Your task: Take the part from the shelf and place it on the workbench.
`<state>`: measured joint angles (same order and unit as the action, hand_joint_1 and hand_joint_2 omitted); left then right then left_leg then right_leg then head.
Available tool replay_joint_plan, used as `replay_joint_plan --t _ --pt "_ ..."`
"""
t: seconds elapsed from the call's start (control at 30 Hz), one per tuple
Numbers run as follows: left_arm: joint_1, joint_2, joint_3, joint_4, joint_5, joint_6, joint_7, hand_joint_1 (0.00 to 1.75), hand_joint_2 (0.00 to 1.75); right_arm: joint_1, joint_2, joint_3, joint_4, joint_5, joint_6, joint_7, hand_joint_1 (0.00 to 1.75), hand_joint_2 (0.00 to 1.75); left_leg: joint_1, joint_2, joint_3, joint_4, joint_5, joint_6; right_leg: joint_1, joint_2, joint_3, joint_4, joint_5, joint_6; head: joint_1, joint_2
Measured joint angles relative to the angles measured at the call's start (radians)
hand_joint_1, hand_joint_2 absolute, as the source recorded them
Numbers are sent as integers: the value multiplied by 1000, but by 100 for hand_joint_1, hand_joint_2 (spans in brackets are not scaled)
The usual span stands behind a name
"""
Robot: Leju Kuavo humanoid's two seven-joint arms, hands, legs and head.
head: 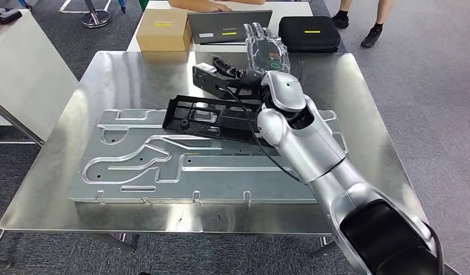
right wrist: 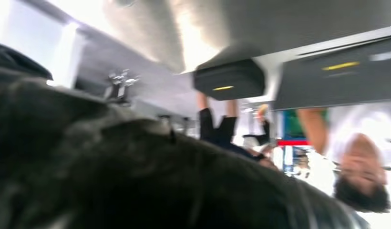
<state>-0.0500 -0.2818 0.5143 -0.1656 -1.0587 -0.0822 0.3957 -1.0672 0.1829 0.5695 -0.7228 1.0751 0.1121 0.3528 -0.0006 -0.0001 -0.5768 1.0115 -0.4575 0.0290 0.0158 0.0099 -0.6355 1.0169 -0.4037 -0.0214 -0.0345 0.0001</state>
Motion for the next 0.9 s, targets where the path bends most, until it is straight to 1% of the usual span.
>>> replay_joint_plan --t 0.03,0.07,0.1,0.13,0.17,0.2,0.23,0.27,0.3,0.33,0.37,0.4,0.43,0.47,0.5,0.53,0.57,0.6,0.63,0.67,0.7,0.73,0.77,0.8,0.83,0.87,0.9 --pt "1 -2 -4 0 -6 5 7 0 0 14 1 0 -32 -13 3 -3 0 0 4 1 3 -5 5 3 2 0 1 -1 0 2 0 0" --pt "2 -3 -8 0 -12 9 12 0 0 26 1 0 -60 -25 5 -6 0 0 7 3 7 -13 11 5 3 0 1 3 -6 7 0 0" --pt "2 -4 -12 0 -16 12 15 0 0 33 1 0 -81 -35 8 -10 0 0 11 5 10 -21 16 9 3 1 -6 22 -24 11 1 0" --pt "3 -5 -15 0 -19 13 17 0 0 40 1 0 -98 -42 9 -15 0 0 14 8 12 -27 21 12 1 1 -22 61 -53 17 2 0" --pt "3 -5 -18 0 -22 14 19 0 0 47 0 0 -111 -48 10 -19 0 0 13 10 12 -28 23 13 -4 1 -45 120 -90 23 2 0" --pt "3 -5 -20 0 -26 13 19 0 0 55 0 0 -120 -50 10 -21 0 44 13 11 10 -26 23 14 -10 0 -72 189 -124 29 3 0" --pt "4 -5 -24 0 -35 11 19 0 0 62 0 0 -126 -49 7 -21 0 87 13 12 7 -23 23 14 -16 -1 -95 246 -145 34 3 0" --pt "5 -4 -31 0 -47 7 18 0 0 66 0 0 -129 -46 2 -20 0 131 13 12 3 -19 23 14 -22 -2 -104 275 -148 38 3 0" --pt "6 -3 -38 0 -61 3 16 0 0 65 0 0 -130 -40 -5 -19 0 175 14 12 -2 -14 23 13 -28 -4 -96 266 -133 42 3 0" --pt "6 -2 -47 0 -73 -1 13 0 0 59 1 0 -128 -32 -14 -18 0 175 14 11 -6 -8 21 11 -33 -6 -68 219 -105 44 3 0" --pt "7 -1 -56 0 -81 -3 11 0 0 50 3 0 -127 -24 -26 -19 0 175 14 11 -11 -2 20 8 -37 -7 -30 151 -80 46 2 0" --pt "6 0 -62 0 -87 -4 8 0 0 40 5 0 -124 -16 -38 -20 0 175 14 10 -15 4 19 3 -37 -7 5 92 -62 45 2 0" --pt "6 2 -68 0 -91 -4 6 0 0 32 7 0 -121 -8 -49 -21 0 175 15 9 -17 7 19 -3 -34 -7 28 50 -51 42 2 0" --pt "6 3 -73 0 -93 -4 5 0 0 28 8 0 -118 -2 -58 -23 0 175 15 9 -19 9 20 -11 -30 -5 37 31 -52 36 2 0" --pt "7 4 -78 0 -95 -4 4 0 0 26 9 0 -115 2 -64 -24 0 175 15 8 -21 9 24 -18 -25 -4 37 30 -49 29 2 0" --pt "8 5 -82 0 -95 -4 4 0 0 26 9 0 -113 4 -68 -25 0 175 16 7 -22 8 27 -25 -25 -4 34 25 -45 20 2 0" --pt "9 5 -86 0 -96 -4 4 0 0 25 10 0 -110 6 -71 -27 0 175 18 7 -27 11 23 -31 -25 -5 32 18 -41 11 2 0" --pt "9 6 -89 0 -97 -4 4 0 0 25 11 0 -108 7 -74 -28 0 175 19 6 -35 25 7 -36 -26 -6 28 13 -33 2 2 0" --pt "10 6 -90 0 -97 -4 4 0 0 25 12 0 -106 8 -76 -29 0 175 20 5 -48 58 -22 -39 -28 -7 24 8 -25 -7 1 0" --pt "10 8 -91 0 -98 -4 4 0 0 26 14 0 -104 9 -77 -29 0 175 22 5 -68 111 -63 -41 -26 -9 18 6 -19 -13 1 0" --pt "10 9 -92 0 -99 -4 4 0 0 27 15 0 -102 11 -78 -30 0 175 22 5 -91 177 -105 -43 -24 -9 10 6 -13 -17 0 0" --pt "10 10 -93 0 -101 -4 4 0 0 30 16 0 -101 13 -78 -30 0 175 22 5 -112 240 -136 -45 -22 -10 1 7 -7 -20 1 0" --pt "10 11 -95 0 -102 -4 4 0 0 33 16 0 -100 15 -79 -31 0 175 22 5 -121 279 -151 -46 -19 -10 -8 9 -1 -20 1 0" --pt "11 12 -96 0 -103 -4 4 0 0 35 16 0 -99 17 -79 -31 0 175 22 5 -111 280 -145 -46 -18 -10 -17 11 4 -19 1 0" --pt "11 13 -97 0 -104 -4 3 0 0 37 17 0 -99 19 -80 -31 0 175 22 5 -81 240 -124 -44 -17 -10 -26 13 10 -18 1 0" --pt "10 14 -97 0 -104 -3 3 0 0 38 17 0 -99 20 -82 -31 0 175 22 5 -34 170 -98 -42 -17 -9 -33 17 14 -15 1 0" --pt "10 14 -97 0 -104 -3 2 0 0 38 18 0 -99 22 -84 -31 0 175 20 4 12 99 -79 -39 -16 -9 -39 20 19 -11 1 0"
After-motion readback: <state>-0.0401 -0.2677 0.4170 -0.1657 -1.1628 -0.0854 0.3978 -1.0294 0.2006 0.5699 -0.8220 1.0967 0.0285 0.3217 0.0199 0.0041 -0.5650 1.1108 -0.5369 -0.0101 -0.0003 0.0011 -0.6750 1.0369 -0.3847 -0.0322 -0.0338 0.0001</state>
